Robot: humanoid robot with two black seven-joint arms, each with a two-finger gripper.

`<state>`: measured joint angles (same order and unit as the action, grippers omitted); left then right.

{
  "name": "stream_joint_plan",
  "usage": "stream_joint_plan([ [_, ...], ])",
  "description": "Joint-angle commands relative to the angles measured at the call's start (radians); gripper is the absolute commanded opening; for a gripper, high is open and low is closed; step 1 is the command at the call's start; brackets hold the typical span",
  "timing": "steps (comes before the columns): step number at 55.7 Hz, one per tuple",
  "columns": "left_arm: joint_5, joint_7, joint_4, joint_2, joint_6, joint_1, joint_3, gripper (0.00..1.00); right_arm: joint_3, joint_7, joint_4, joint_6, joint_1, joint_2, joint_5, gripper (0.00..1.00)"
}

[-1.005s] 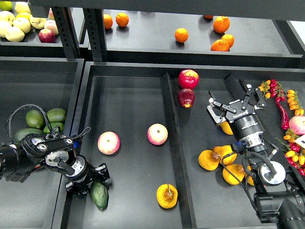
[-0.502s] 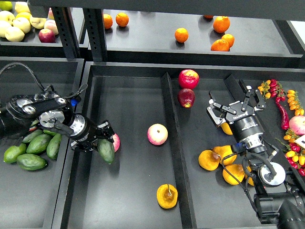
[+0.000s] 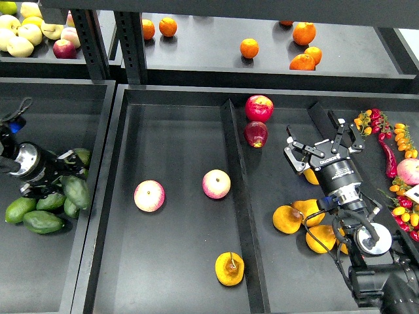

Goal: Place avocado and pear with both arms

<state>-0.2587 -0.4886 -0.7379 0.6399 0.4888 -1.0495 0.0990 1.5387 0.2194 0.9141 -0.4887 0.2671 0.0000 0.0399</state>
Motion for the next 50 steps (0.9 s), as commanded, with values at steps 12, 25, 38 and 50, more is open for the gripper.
stream_joint_plan([
  [12,-0.005,0.000,0.040,0.010,0.000,0.089,-0.030,0.36,-0.009,0.001,0.000,0.000,0.000,0.000,0.000,1.00],
  [25,-0.007,0.000,0.104,-0.008,0.000,0.149,-0.078,0.39,-0.012,0.003,0.003,0.000,0.000,0.000,0.000,1.00],
  [38,-0.008,0.000,0.112,-0.029,0.000,0.157,-0.084,0.45,-0.012,0.003,0.002,0.000,0.000,0.000,0.000,1.00],
  [50,-0.025,0.000,0.120,-0.054,0.000,0.167,-0.093,0.67,-0.017,0.003,0.000,0.000,-0.003,0.000,0.000,1.00],
])
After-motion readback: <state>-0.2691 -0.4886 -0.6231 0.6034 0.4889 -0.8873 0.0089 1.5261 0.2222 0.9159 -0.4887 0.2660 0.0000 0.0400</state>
